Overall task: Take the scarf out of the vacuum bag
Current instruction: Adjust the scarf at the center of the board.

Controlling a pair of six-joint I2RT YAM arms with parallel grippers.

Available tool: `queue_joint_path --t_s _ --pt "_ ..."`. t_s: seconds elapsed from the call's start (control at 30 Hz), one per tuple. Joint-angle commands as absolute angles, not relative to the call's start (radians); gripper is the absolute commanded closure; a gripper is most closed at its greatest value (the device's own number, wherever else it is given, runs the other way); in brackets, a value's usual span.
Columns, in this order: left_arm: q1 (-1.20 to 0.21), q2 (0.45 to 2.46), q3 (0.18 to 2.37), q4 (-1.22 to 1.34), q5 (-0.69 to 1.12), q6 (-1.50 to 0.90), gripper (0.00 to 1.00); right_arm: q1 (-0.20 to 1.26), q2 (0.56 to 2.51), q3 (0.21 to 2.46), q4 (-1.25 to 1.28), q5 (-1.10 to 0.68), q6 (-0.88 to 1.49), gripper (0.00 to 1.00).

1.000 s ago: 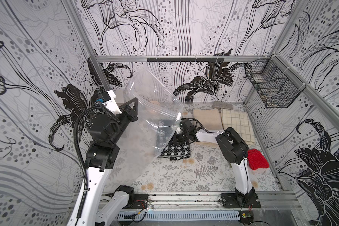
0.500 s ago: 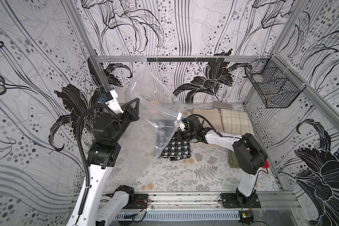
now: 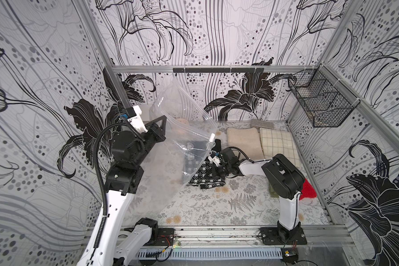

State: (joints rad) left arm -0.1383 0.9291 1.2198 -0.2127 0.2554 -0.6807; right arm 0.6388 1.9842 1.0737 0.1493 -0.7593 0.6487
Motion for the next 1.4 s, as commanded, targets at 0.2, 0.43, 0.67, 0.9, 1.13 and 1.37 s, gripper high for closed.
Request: queue_joint_path --t_s 0.2,0.43,0.67,0.9,1.13,1.37 --pt "-0.133 0.916 1.190 -0.140 0.307 -0.659 1.00 0.579 1.891 1.250 -0.029 -0.790 0.569 1.00" --pt "-0.133 0.907 1.194 -0.156 0.296 -0.652 1.00 0.528 2.069 1.343 0.035 -0.829 0.621 1.00" --pt "-0.133 0.895 1.192 -0.166 0.285 -0.639 1.00 0.528 2.219 1.388 0.074 -0.837 0.643 1.00" --pt "-0.133 0.895 1.173 -0.154 0.290 -0.647 1.00 0.527 2.110 1.397 0.001 -0.810 0.599 1.00" --pt "-0.133 0.894 1.160 -0.131 0.296 -0.658 1.00 0.526 2.127 1.524 -0.056 -0.809 0.584 1.00" --pt "-0.132 0.900 1.167 -0.138 0.309 -0.649 1.00 0.515 2.334 1.713 -0.108 -0.818 0.577 1.00"
